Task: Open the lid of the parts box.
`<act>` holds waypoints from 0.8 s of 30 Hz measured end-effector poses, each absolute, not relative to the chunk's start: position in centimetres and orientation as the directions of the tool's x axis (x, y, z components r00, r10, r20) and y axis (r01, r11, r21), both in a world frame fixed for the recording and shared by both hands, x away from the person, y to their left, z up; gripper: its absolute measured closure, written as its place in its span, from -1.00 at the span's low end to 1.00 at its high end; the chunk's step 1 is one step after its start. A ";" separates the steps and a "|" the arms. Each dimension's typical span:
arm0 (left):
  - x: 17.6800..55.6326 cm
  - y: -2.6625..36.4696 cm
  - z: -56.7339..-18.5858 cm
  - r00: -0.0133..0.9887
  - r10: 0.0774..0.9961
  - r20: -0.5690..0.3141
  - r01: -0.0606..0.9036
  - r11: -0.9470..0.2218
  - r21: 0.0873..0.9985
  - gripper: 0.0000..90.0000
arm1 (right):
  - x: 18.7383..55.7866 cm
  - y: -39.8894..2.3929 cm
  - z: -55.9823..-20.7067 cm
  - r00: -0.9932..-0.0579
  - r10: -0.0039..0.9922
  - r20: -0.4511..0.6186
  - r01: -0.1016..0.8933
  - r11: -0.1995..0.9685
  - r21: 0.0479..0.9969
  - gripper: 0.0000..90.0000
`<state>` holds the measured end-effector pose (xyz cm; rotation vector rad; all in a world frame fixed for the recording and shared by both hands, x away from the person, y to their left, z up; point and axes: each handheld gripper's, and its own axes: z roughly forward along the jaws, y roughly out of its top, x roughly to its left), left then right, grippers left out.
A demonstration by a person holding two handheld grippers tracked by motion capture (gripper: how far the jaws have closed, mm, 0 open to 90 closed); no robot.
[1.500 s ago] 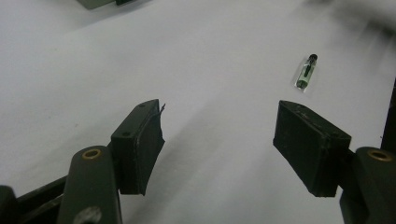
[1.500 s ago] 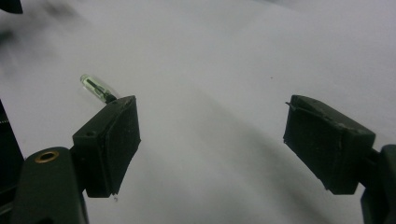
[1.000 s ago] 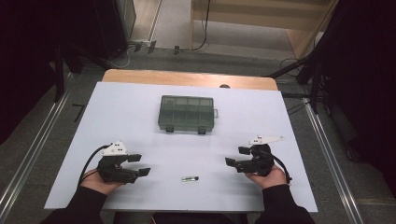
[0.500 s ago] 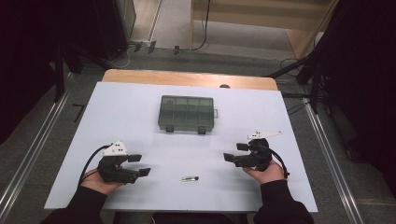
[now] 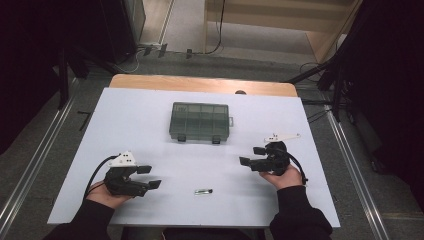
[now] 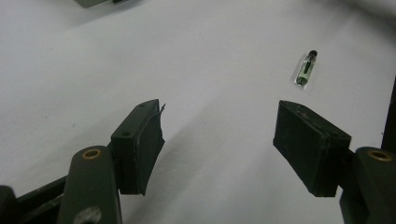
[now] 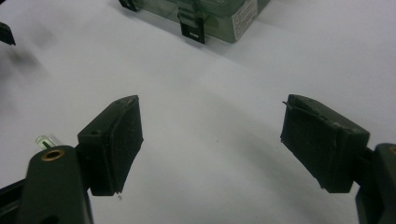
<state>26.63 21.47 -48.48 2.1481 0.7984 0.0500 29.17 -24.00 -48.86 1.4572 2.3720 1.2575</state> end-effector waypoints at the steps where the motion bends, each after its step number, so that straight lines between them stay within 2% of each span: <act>1: 26.6 21.5 -48.5 0.798 0.558 -0.228 0.525 -0.458 0.718 -0.29 | 29.3 -24.0 -48.9 -0.542 0.774 0.327 0.705 0.206 0.679 -0.52; 24: 26.6 21.4 -48.5 0.799 0.557 -0.228 0.526 -0.462 0.714 -0.29 | 31.9 -23.0 -48.9 -0.547 0.770 0.328 0.713 0.223 0.665 -0.43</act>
